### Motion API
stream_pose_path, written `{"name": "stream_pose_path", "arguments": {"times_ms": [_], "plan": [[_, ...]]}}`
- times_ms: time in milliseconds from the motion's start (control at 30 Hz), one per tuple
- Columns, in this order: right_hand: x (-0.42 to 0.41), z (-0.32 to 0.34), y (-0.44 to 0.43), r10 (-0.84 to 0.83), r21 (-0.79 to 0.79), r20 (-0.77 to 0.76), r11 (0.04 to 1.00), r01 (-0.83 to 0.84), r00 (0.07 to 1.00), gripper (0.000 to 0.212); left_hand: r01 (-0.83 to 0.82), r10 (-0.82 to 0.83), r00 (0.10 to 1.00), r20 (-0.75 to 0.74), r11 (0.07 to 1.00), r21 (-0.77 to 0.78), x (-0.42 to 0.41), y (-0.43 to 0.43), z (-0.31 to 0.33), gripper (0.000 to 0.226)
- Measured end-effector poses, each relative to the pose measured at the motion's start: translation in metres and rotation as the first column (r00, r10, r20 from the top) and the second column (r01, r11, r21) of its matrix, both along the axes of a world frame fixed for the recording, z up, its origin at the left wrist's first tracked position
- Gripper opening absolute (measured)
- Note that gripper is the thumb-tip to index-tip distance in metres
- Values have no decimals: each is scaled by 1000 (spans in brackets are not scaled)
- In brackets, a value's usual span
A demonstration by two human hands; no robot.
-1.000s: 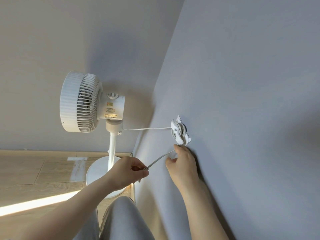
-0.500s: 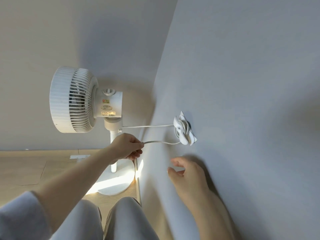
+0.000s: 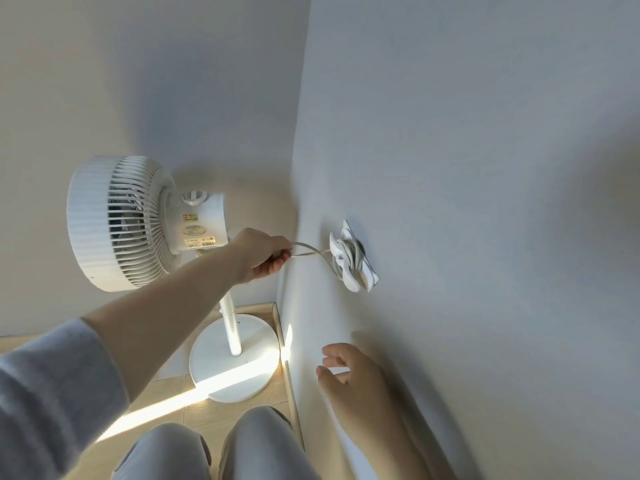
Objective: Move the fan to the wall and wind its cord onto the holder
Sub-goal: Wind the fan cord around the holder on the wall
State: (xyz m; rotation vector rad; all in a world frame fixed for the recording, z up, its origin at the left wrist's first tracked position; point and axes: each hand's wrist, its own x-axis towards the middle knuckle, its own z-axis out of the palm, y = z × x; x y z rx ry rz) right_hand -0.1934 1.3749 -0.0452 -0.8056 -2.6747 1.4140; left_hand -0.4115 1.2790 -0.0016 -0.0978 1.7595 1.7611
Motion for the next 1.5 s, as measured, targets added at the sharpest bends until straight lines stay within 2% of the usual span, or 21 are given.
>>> {"name": "stream_pose_path", "arguments": {"times_ms": [133, 367, 533, 700, 933, 1100, 1200, 1300, 1367, 1500], "plan": [[-1, -1, 2, 2, -7, -16, 1000, -2, 1000, 29, 1, -1, 1000, -15, 1000, -4, -4, 15, 17, 18], [-3, -2, 4, 10, -9, -22, 1000, -10, 1000, 31, 29, -29, 995, -94, 1000, -2, -4, 30, 44, 17], [-3, -4, 4, 2, 10, -14, 1000, -2, 1000, 31, 84, -111, 946, -306, 991, -100, 5, 36, 63, 9], [-2, -5, 5, -2, 13, -18, 1000, 2, 1000, 31, 110, -200, 851, -485, 972, -207, 25, 33, 73, 16], [-1, -6, 4, -9, 23, -4, 1000, 9, 1000, 33, 173, -222, 865, -450, 974, -147, 49, 27, 73, 28], [5, -9, 4, -15, 24, -7, 1000, 15, 1000, 33, 216, -287, 825, -487, 956, -198, 59, 24, 69, 27], [12, -12, 3, -22, 9, -9, 1000, 22, 1000, 32, 279, -327, 823, -465, 945, -172, 65, 23, 68, 26], [19, -16, 2, -29, -2, -1, 1000, 29, 1000, 32, 334, -384, 782, -491, 923, -191, 73, 22, 64, 25], [23, -19, 1, -33, -3, 8, 999, 33, 999, 32, 319, -388, 751, -534, 921, -222, 77, 23, 59, 25], [25, -21, 1, -37, -14, 4, 999, 37, 999, 33, 263, -337, 759, -557, 941, -212, 82, 26, 50, 25]]}}
